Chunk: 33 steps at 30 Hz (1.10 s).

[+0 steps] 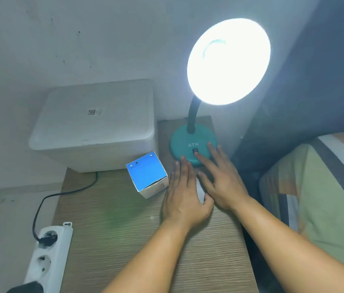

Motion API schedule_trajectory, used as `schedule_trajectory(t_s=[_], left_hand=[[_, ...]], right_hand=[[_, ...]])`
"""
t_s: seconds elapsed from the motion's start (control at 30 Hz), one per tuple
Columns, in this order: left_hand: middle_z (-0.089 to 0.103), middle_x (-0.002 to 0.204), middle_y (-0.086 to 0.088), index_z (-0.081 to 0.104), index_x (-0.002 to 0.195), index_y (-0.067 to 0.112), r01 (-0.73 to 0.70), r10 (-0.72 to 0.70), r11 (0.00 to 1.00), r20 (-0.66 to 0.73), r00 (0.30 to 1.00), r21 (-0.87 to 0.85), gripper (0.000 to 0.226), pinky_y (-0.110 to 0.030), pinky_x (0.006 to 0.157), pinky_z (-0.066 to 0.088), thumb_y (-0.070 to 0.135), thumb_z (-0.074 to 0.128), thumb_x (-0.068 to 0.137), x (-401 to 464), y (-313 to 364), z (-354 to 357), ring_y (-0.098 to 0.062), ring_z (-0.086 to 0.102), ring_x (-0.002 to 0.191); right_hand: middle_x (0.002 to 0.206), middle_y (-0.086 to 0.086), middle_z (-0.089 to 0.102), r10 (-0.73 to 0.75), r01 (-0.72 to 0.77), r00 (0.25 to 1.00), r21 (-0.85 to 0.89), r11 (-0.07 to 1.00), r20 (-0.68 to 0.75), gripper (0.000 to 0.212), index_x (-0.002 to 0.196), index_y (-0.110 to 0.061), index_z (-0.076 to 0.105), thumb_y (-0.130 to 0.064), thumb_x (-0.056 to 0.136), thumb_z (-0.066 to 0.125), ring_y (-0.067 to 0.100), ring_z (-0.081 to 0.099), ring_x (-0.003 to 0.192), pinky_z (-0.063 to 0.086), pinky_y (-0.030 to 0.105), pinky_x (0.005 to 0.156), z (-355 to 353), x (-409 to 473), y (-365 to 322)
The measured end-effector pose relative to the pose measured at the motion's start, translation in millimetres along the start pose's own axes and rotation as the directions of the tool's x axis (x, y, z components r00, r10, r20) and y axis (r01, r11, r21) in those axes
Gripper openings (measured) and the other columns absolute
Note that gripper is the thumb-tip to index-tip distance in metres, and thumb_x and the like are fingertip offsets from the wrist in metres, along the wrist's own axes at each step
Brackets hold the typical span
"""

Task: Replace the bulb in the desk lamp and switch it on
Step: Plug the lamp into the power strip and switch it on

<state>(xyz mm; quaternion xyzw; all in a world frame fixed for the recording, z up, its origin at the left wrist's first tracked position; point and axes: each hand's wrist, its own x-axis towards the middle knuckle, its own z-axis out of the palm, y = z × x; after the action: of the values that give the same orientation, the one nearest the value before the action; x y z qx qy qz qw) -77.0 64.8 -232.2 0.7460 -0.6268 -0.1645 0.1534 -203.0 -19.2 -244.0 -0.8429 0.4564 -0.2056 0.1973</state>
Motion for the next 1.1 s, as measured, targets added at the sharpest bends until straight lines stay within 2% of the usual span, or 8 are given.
schedule_trajectory(t_s=[0.1, 0.27, 0.4, 0.5, 0.63, 0.73, 0.93, 1.1], left_hand=[[-0.01, 0.167, -0.003, 0.003, 0.16, 0.013, -0.008, 0.008, 1.0, -0.018, 1.0, -0.012, 0.089, -0.031, 0.123, -0.006, 0.055, 0.038, 0.089, -1.2, 0.1, 0.7, -0.013, -0.018, 0.152], [0.001, 0.168, -0.008, 0.014, 0.159, 0.009, -0.014, 0.015, 0.999, -0.021, 1.0, 0.038, 0.089, -0.037, 0.126, 0.005, 0.056, 0.036, 0.086, 1.0, -2.1, 2.3, -0.019, -0.006, 0.155], [-0.009, 0.167, -0.006, 0.005, 0.16, 0.011, -0.022, 0.022, 1.0, -0.019, 1.0, 0.006, 0.091, -0.032, 0.124, -0.004, 0.055, 0.035, 0.086, -0.6, -0.1, -0.6, -0.016, -0.016, 0.153], [-0.01, 0.167, -0.006, 0.005, 0.16, 0.011, -0.025, 0.026, 1.0, -0.027, 0.999, 0.006, 0.092, -0.035, 0.125, -0.001, 0.056, 0.035, 0.085, -0.2, -0.9, -0.2, -0.015, -0.017, 0.152], [-0.009, 0.167, -0.006, 0.006, 0.16, 0.011, -0.029, 0.029, 1.0, -0.028, 0.999, 0.004, 0.092, -0.035, 0.126, 0.0, 0.055, 0.037, 0.086, 0.5, -1.0, 1.8, -0.015, -0.017, 0.152], [-0.007, 0.167, -0.008, 0.007, 0.16, 0.01, -0.04, 0.04, 0.999, -0.02, 0.999, 0.02, 0.093, -0.035, 0.126, -0.001, 0.055, 0.039, 0.086, 1.1, -2.4, 2.5, -0.018, -0.014, 0.154], [-0.005, 0.167, -0.012, 0.01, 0.159, 0.006, -0.077, 0.076, 0.996, 0.006, 0.997, 0.051, 0.089, -0.038, 0.126, 0.0, 0.058, 0.027, 0.088, 2.7, -6.7, 3.9, -0.02, -0.011, 0.154], [-0.007, 0.167, -0.012, 0.009, 0.159, 0.006, -0.07, 0.069, 0.996, 0.021, 0.997, 0.062, 0.093, -0.038, 0.125, -0.003, 0.069, 0.016, 0.091, 2.5, -7.0, 2.7, -0.021, -0.013, 0.154]], right_hand=[[0.161, -0.005, 0.021, 0.023, -0.023, 1.0, -0.002, 1.0, 0.015, 0.051, 0.146, -0.043, 0.037, -0.046, 0.096, 0.049, 0.014, 0.006, 0.15, 0.017, 0.035, 0.119, 1.0, 0.0, 0.1], [0.162, -0.004, 0.018, 0.008, -0.008, 1.0, -0.004, 1.0, -0.006, 0.05, 0.145, -0.042, 0.039, -0.046, 0.096, 0.049, 0.006, -0.001, 0.147, 0.012, 0.032, 0.119, 3.2, -0.2, 2.0], [0.164, -0.006, 0.013, 0.034, -0.033, 0.999, -0.018, 0.999, 0.03, 0.055, 0.149, -0.046, 0.029, -0.048, 0.097, 0.048, 0.011, -0.001, 0.15, 0.013, 0.032, 0.118, 3.0, -1.0, 2.1], [0.164, -0.008, 0.011, 0.016, -0.016, 1.0, -0.006, 1.0, 0.015, 0.054, 0.148, -0.046, 0.032, -0.047, 0.096, 0.049, 0.006, -0.005, 0.149, 0.011, 0.029, 0.117, 2.7, -0.7, 2.2], [0.164, -0.007, 0.012, 0.028, -0.028, 0.999, 0.01, 1.0, 0.033, 0.053, 0.148, -0.046, 0.031, -0.05, 0.097, 0.047, 0.012, -0.001, 0.151, 0.014, 0.034, 0.118, 2.3, -1.0, 2.5], [0.164, -0.008, 0.011, 0.042, -0.043, 0.998, 0.015, 0.999, 0.044, 0.05, 0.146, -0.048, 0.032, -0.049, 0.098, 0.045, 0.009, -0.003, 0.15, 0.012, 0.034, 0.118, 2.1, -0.8, 2.7], [0.163, -0.01, 0.012, 0.029, -0.032, 0.998, 0.052, 0.998, 0.053, 0.047, 0.147, -0.047, 0.032, -0.045, 0.101, 0.041, 0.002, -0.01, 0.146, 0.008, 0.032, 0.118, 0.9, -0.9, 4.2], [0.164, -0.011, 0.005, 0.046, -0.052, 0.994, 0.062, 0.997, 0.097, 0.049, 0.148, -0.053, 0.021, -0.054, 0.1, 0.033, 0.01, -0.009, 0.15, 0.014, 0.044, 0.12, 2.6, -0.7, 6.8]])
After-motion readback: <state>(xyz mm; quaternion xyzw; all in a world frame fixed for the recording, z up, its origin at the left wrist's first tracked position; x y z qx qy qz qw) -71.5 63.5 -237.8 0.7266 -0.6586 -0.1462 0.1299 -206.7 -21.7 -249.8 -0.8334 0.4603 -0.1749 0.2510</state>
